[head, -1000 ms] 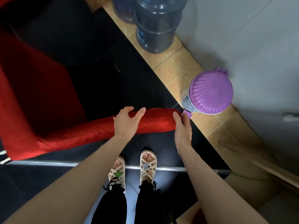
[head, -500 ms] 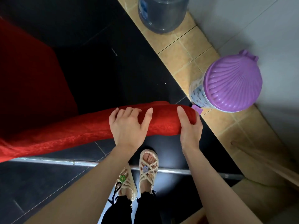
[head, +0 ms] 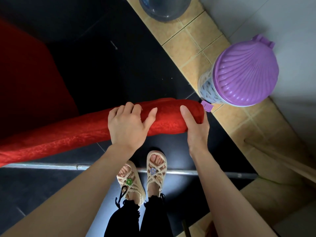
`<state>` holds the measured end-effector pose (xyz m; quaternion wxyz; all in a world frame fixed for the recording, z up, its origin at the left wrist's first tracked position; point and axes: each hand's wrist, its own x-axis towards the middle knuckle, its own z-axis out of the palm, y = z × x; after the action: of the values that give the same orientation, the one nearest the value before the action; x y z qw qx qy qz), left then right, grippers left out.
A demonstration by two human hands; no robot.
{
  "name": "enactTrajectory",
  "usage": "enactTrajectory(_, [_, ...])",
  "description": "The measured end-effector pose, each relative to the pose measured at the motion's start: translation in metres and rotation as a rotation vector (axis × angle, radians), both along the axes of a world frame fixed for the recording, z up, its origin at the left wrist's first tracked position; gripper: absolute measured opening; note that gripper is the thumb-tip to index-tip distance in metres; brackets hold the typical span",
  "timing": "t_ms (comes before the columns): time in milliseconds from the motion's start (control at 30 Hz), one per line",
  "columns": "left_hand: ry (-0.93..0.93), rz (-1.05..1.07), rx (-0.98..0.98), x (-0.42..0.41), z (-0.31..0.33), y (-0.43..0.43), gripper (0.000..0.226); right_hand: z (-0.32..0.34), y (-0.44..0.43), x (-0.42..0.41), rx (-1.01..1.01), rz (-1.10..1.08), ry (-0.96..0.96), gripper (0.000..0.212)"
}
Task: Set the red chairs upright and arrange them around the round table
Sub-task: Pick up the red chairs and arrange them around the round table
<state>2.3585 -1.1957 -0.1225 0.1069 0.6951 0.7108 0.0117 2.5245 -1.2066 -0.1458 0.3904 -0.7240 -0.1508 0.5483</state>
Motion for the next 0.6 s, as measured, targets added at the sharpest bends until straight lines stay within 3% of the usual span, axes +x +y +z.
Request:
enactTrajectory(167, [0.000,0.022,-0.046,0.001,0.003,0.003,0.063,-0.004,0.001,0.007,-0.014,0.069,0.047,0.071])
enactTrajectory(467, [-0.110,-0.030,-0.242,-0.016,0.009,0.013,0.091,-0.002,-0.007,0.007,-0.049,0.067,0.083,0.088])
enactTrajectory(600, [-0.075,0.004,-0.323,-0.017,0.011,0.014,0.102,-0.001,-0.008,0.005,-0.059,0.054,0.086,0.093])
